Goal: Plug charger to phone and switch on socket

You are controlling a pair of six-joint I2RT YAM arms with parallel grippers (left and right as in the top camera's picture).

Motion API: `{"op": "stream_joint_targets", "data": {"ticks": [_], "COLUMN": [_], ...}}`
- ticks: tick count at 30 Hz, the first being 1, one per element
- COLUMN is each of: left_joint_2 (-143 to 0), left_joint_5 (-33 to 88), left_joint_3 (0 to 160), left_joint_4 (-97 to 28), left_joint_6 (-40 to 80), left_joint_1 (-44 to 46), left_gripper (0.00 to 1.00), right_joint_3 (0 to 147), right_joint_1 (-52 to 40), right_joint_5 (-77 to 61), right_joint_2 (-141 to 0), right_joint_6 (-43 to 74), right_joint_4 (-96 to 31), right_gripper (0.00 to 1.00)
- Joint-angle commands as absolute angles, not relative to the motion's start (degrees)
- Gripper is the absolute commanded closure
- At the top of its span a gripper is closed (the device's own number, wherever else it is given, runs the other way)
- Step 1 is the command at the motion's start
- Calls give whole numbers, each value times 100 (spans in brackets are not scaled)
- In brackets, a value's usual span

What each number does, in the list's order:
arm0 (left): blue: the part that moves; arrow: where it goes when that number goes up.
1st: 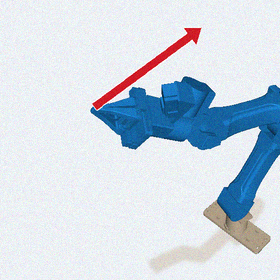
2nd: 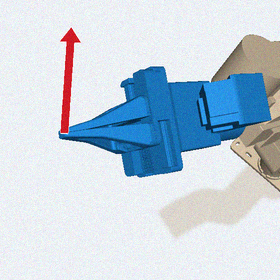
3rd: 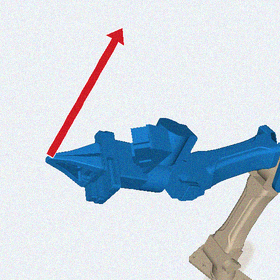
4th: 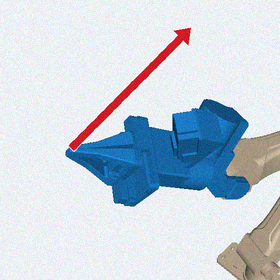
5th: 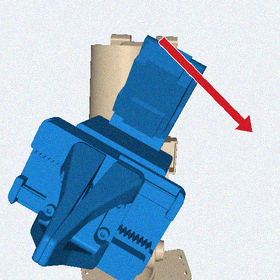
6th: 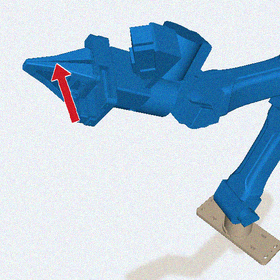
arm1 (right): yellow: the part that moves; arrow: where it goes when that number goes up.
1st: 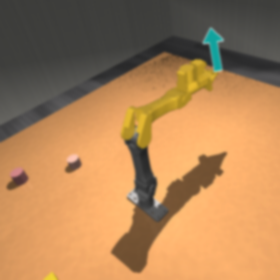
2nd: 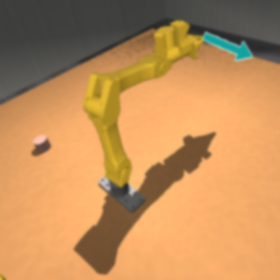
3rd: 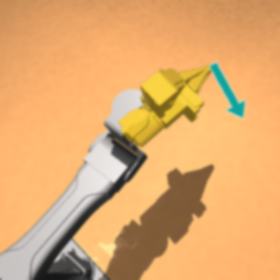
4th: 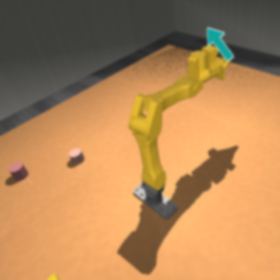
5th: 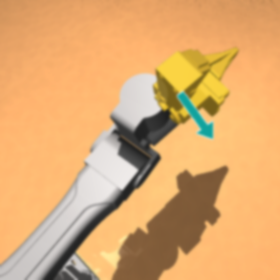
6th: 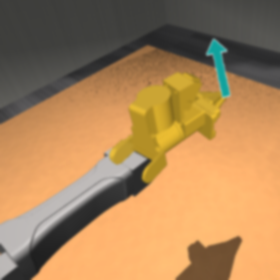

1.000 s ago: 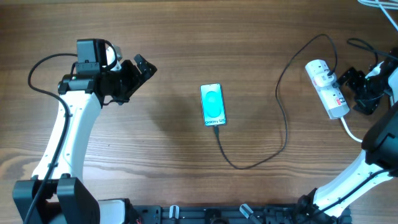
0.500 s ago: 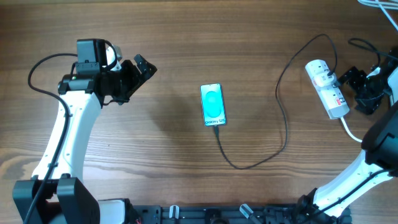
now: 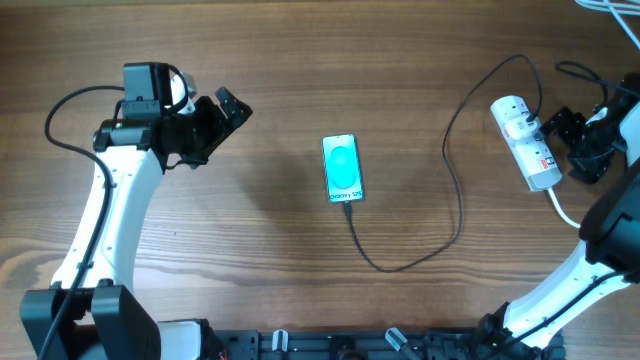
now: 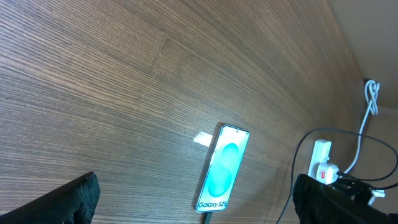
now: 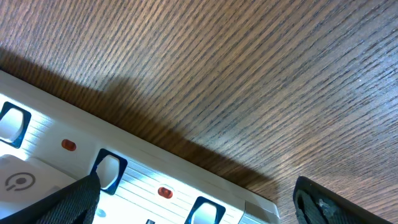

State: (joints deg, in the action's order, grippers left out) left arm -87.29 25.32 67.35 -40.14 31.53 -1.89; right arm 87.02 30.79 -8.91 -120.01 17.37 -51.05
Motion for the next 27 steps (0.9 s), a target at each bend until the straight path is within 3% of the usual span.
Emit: {"op": "stream_joint_targets", "data": {"ticks": [1, 27], "left_joint_2": [-8713, -8711], "left_joint_5": [2497, 2497], "left_joint_3": [6737, 6737], "left_joint_4": [-4012, -4012], "left_joint_6": [3022, 3022], "left_joint_1": [-211, -211], "left_gripper": [0, 0], "right_joint_3": [8650, 8803], "right_joint_1": [3033, 3048], "right_joint_5": [-770, -469], "right_joint_2": [-11904, -12195], "right_joint_6": [1846, 2259], "right_joint_4": [-5109, -5520], "right_gripper": [0, 0]}}
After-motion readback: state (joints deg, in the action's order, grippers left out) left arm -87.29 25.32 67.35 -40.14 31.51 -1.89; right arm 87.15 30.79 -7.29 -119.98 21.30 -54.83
